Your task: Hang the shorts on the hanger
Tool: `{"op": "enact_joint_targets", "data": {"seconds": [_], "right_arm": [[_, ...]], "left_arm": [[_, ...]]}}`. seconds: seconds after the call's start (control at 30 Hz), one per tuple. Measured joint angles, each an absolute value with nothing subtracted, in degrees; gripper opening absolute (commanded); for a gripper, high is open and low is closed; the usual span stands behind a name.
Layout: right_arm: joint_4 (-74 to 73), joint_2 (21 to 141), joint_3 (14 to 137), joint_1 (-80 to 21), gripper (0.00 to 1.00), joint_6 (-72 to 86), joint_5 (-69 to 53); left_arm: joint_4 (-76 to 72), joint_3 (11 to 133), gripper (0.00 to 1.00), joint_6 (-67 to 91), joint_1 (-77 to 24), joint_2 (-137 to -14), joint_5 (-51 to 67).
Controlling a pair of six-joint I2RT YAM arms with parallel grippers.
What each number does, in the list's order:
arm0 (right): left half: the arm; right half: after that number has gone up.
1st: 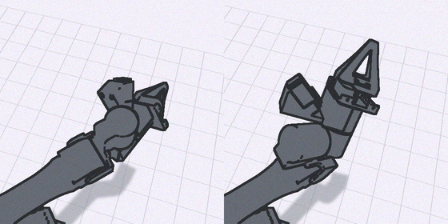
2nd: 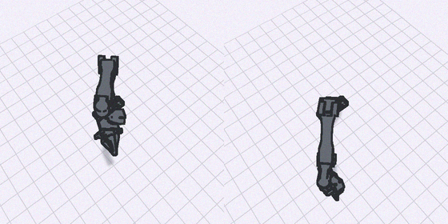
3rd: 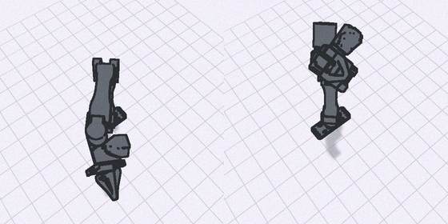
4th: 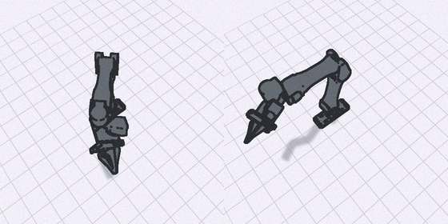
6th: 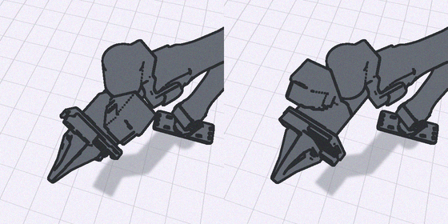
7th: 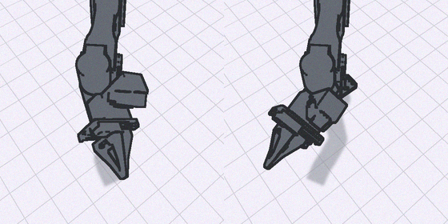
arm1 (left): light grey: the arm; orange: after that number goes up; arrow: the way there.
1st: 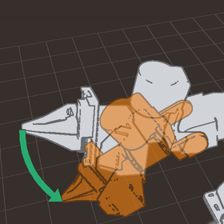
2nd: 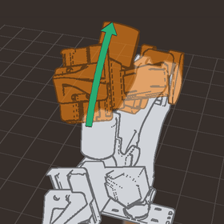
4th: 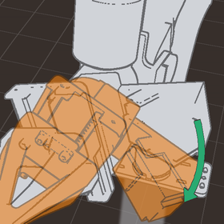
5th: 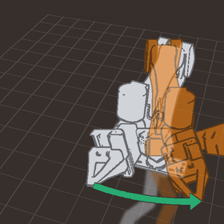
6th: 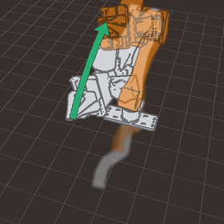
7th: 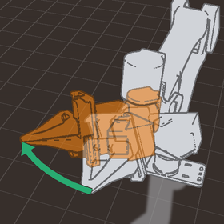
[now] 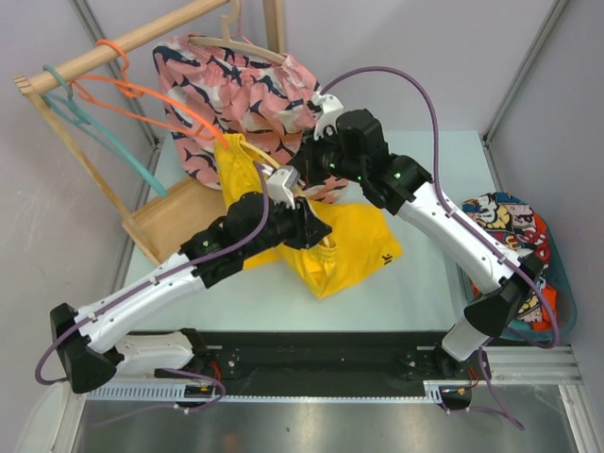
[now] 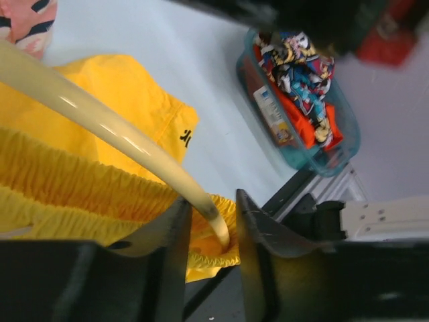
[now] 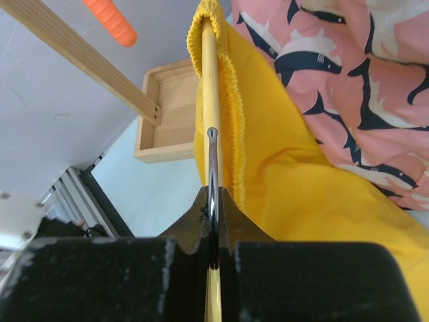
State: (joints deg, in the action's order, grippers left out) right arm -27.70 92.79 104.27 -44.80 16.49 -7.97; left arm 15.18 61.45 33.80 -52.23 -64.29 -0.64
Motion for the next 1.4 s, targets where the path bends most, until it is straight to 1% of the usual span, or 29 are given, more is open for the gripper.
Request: {"op": "enact_joint_targets", "data": {"seconds": [0.03,0.07,0.1,0.13,0.17,0.23,0.27,0.33,0.37,0.4,0.43,0.57,0.7,0.97,1.17,1.4], "right_arm": [[-27.46,92.86,104.47,-44.77,0.0,16.49,-7.97],[-27.14,92.95,104.73,-44.73,0.0,16.47,-7.88],[-26.87,93.01,105.1,-44.66,0.0,16.45,-7.81],[-26.7,93.06,105.47,-44.64,0.0,16.32,-7.75],[-26.28,93.06,105.82,-44.6,0.06,16.12,-7.51],[-25.5,93.06,106.37,-44.49,0.23,15.94,-7.18],[-24.77,93.06,106.56,-44.47,0.44,15.84,-7.01],[-22.96,93.06,106.69,-44.53,0.65,15.9,-6.9],[-21.82,93.06,106.69,-44.6,0.86,15.16,-6.87],[-21.47,93.03,106.72,-44.6,0.96,15.29,-6.35],[-21.08,93.01,106.74,-44.31,1.0,14.74,-5.15],[-17.45,92.44,106.8,-42.78,1.0,14.92,-4.95],[-16.12,90.26,106.8,-40.25,1.0,15.0,-4.27],[-11.27,81.95,106.39,-33.17,1.0,14.66,-1.41],[-8.54,76.6,104.77,-32.27,1.0,13.23,-1.41],[-8.43,75.55,101.89,-31.07,1.0,12.8,-1.43]], "left_arm": [[15.64,62.46,0.19,34.76,-51.81,-64.95,-0.25],[16.23,63.66,0.13,35.73,-51.05,-65.69,0.19],[16.62,64.31,0.02,36.97,-50.5,-66.11,0.69],[17.17,65.01,0.0,38.54,-49.78,-66.48,1.61],[17.69,65.65,0.0,40.32,-49.08,-66.85,2.22],[18.26,66.63,0.0,42.28,-48.29,-67.4,2.39],[18.28,67.61,0.0,43.22,-47.88,-67.92,2.57],[18.65,69.49,0.0,44.31,-47.7,-68.71,3.29],[18.94,70.65,0.0,44.93,-47.7,-69.17,3.79],[19.05,71.46,0.0,45.32,-47.7,-69.36,3.79],[19.29,72.49,0.0,45.95,-47.44,-69.41,3.73],[20.36,76.47,0.0,47.2,-45.89,-70.67,5.19],[20.93,82.11,0.0,47.75,-44.03,-74.5,5.87],[21.96,92.99,0.0,50.19,-37.06,-81.34,7.2],[21.56,102.96,0.0,53.08,-31.53,-85.95,8.4],[17.72,115.52,0.0,54.61,-26.39,-89.93,8.47]]}}
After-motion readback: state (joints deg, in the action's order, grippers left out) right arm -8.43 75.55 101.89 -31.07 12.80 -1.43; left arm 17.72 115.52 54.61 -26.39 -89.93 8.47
